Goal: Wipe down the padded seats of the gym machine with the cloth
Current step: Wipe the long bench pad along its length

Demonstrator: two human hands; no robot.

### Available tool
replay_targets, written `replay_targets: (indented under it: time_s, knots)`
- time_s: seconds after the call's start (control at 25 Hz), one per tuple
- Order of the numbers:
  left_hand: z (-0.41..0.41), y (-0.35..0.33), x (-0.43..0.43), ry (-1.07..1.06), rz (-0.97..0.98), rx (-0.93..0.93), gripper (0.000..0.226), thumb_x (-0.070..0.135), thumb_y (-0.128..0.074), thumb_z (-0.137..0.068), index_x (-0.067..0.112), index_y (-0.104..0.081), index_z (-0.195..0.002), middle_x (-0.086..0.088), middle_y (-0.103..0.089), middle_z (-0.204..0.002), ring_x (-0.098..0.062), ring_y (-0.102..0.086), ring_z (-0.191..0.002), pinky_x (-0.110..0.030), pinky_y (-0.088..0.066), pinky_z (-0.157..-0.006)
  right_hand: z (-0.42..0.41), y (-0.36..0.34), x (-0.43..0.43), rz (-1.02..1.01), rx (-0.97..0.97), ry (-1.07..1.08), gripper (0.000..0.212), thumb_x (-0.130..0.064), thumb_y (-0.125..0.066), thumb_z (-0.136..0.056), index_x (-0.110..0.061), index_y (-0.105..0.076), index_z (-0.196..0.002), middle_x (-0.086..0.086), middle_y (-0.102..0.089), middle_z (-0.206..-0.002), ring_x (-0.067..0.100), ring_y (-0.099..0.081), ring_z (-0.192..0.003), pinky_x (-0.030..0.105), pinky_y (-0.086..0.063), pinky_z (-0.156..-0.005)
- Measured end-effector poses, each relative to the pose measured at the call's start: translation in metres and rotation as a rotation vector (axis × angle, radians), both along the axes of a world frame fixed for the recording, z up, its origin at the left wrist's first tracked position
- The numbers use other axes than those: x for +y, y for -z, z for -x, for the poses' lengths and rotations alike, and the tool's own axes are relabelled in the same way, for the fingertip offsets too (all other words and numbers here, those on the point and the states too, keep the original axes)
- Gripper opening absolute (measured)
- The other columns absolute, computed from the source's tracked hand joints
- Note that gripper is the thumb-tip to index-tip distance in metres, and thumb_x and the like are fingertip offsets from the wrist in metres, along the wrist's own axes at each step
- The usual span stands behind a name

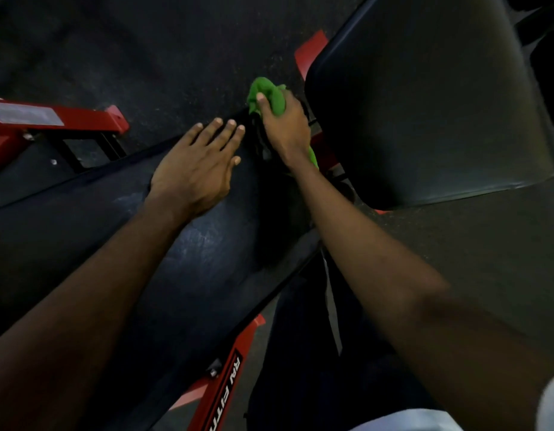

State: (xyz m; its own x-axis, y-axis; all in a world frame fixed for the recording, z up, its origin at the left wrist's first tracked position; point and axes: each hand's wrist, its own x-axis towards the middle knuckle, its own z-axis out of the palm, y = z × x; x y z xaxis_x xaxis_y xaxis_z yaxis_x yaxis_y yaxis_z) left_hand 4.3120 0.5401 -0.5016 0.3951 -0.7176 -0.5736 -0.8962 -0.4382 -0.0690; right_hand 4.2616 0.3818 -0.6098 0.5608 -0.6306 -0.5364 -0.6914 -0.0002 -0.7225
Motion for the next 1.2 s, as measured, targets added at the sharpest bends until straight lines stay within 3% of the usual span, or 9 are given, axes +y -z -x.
replay_targets:
  time_s: [0.12, 0.32, 0.4, 0.6, 0.72, 0.8, 0.96, 1.08, 1.2]
  knots:
    - [0.0, -0.002, -0.001, 0.003, -0.029, 0.007, 0.06, 0.038, -0.018, -0.108, 0.011, -0.018, -0.162, -0.009, -0.018, -0.169, -0.027, -0.016, -0.156, -0.044, -0.015, -0.126, 0.02, 0.007, 0.0, -0.028, -0.015, -0.044, 0.046, -0.047, -0.058, -0.096, -0.014, -0.063, -0.128, 0.007, -0.067, -0.128, 0.028, -0.062, -0.121, 0.036, -0.048, -0.099]
    - [0.0, -0.004, -0.002, -0.003, -0.023, 0.023, 0.061, 0.041, -0.015, -0.108, 0.013, -0.013, -0.162, -0.007, -0.011, -0.17, -0.025, -0.011, -0.157, -0.043, -0.012, -0.127, 0.161, -0.01, 0.031, -0.034, 0.134, 0.107, 0.061, -0.06, -0.05, -0.092, -0.018, -0.058, -0.135, 0.005, -0.065, -0.132, 0.027, -0.061, -0.122, 0.034, -0.048, -0.101]
    - [-0.001, -0.002, -0.003, 0.003, -0.012, 0.012, 0.062, 0.041, -0.017, -0.107, 0.012, -0.016, -0.162, -0.008, -0.014, -0.169, -0.026, -0.014, -0.156, -0.044, -0.014, -0.126, 0.185, -0.039, 0.064, -0.045, 0.045, 0.082, 0.061, -0.061, -0.052, -0.092, -0.018, -0.058, -0.136, 0.003, -0.063, -0.136, 0.022, -0.06, -0.126, 0.041, -0.048, -0.106]
    - [0.0, 0.004, -0.001, 0.031, -0.006, -0.036, 0.063, 0.041, -0.022, -0.105, 0.01, -0.024, -0.16, -0.011, -0.022, -0.167, -0.03, -0.023, -0.153, -0.047, -0.021, -0.123, 0.186, -0.077, 0.107, 0.046, -0.339, -0.176, 0.042, -0.036, -0.068, -0.095, -0.011, -0.063, -0.128, 0.005, -0.061, -0.14, 0.018, -0.053, -0.136, 0.039, -0.04, -0.116]
    - [-0.002, 0.006, -0.005, 0.037, -0.001, -0.034, 0.063, 0.042, -0.021, -0.105, 0.012, -0.023, -0.16, -0.009, -0.02, -0.168, -0.028, -0.022, -0.154, -0.046, -0.019, -0.123, 0.196, -0.034, 0.065, 0.049, -0.099, -0.001, 0.043, -0.04, -0.067, -0.093, -0.013, -0.064, -0.127, 0.007, -0.067, -0.13, 0.023, -0.061, -0.122, 0.036, -0.046, -0.108]
    - [-0.005, 0.01, -0.004, 0.033, 0.002, -0.04, 0.063, 0.044, -0.019, -0.105, 0.014, -0.02, -0.161, -0.007, -0.017, -0.169, -0.026, -0.019, -0.155, -0.044, -0.017, -0.124, 0.197, -0.007, 0.036, 0.027, 0.056, 0.105, 0.044, -0.051, -0.061, -0.093, -0.019, -0.064, -0.123, 0.005, -0.071, -0.12, 0.027, -0.065, -0.114, 0.043, -0.051, -0.1]
    - [-0.007, 0.014, 0.0, 0.055, 0.024, -0.052, 0.063, 0.045, -0.02, -0.105, 0.016, -0.019, -0.161, -0.006, -0.017, -0.169, -0.025, -0.019, -0.155, -0.044, -0.017, -0.124, 0.189, 0.003, 0.017, -0.002, 0.203, 0.137, 0.044, -0.056, -0.055, -0.095, -0.022, -0.062, -0.123, 0.006, -0.072, -0.115, 0.033, -0.066, -0.11, 0.047, -0.052, -0.094]
    - [-0.006, 0.01, -0.004, 0.05, 0.072, -0.051, 0.06, 0.039, -0.028, -0.105, 0.009, -0.033, -0.157, -0.015, -0.029, -0.164, -0.032, -0.03, -0.15, -0.048, -0.023, -0.122, 0.195, -0.051, 0.073, 0.021, 0.028, -0.008, 0.052, -0.062, -0.055, -0.092, -0.026, -0.06, -0.128, 0.0, -0.068, -0.122, 0.023, -0.065, -0.112, 0.037, -0.052, -0.094]
    - [0.009, -0.019, 0.002, 0.009, 0.165, -0.057, 0.059, 0.034, -0.031, -0.099, -0.004, -0.057, -0.135, -0.031, -0.055, -0.138, -0.047, -0.053, -0.125, -0.056, -0.041, -0.108, 0.211, -0.094, 0.12, 0.07, -0.295, -0.197, 0.045, -0.041, -0.068, -0.093, -0.016, -0.06, -0.13, 0.002, -0.062, -0.135, 0.019, -0.057, -0.128, 0.032, -0.046, -0.108]
